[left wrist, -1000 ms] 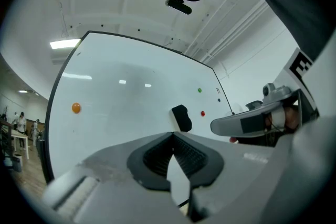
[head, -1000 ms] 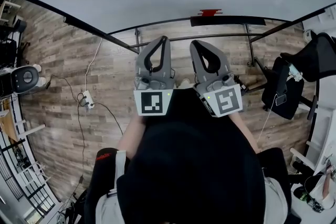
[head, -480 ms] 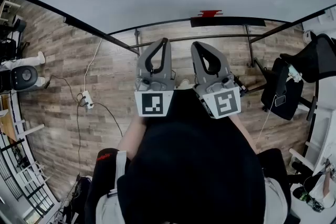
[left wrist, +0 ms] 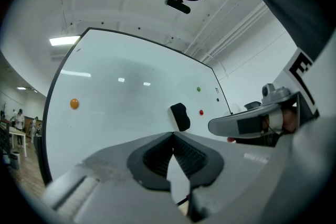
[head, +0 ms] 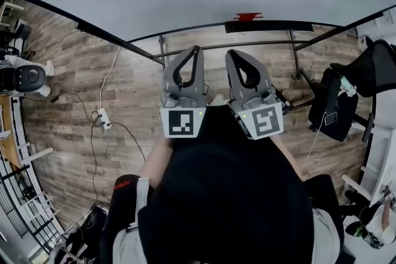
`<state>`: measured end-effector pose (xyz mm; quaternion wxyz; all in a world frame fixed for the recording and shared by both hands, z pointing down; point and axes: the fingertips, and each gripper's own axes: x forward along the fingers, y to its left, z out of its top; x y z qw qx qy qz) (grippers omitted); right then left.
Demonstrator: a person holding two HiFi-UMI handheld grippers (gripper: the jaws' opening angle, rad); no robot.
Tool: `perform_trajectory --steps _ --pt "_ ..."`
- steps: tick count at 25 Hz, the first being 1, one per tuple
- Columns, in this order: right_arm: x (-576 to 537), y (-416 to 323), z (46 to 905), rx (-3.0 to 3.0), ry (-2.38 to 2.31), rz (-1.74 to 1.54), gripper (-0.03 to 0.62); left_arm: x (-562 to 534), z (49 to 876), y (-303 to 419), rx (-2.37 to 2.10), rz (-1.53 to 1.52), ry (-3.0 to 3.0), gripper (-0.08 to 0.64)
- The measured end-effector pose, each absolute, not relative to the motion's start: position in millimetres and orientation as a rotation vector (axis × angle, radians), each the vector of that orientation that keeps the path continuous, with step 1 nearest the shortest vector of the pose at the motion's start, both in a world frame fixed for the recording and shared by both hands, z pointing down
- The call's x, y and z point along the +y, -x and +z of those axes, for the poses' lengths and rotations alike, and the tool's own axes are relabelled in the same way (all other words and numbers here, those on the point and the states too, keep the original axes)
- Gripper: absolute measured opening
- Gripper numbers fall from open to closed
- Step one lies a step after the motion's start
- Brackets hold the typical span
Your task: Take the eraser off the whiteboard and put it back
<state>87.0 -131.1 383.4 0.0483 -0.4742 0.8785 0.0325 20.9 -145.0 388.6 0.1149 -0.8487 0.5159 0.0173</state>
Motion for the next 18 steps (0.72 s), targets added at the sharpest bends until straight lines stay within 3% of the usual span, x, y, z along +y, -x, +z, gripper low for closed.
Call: perform_trajectory --steps 18 --pt "-134.9 -83.4 391.4 2.71 1.458 0.067 0.0 -149.6 393.0 -18.0 1.515 0.04 2.49 0.002"
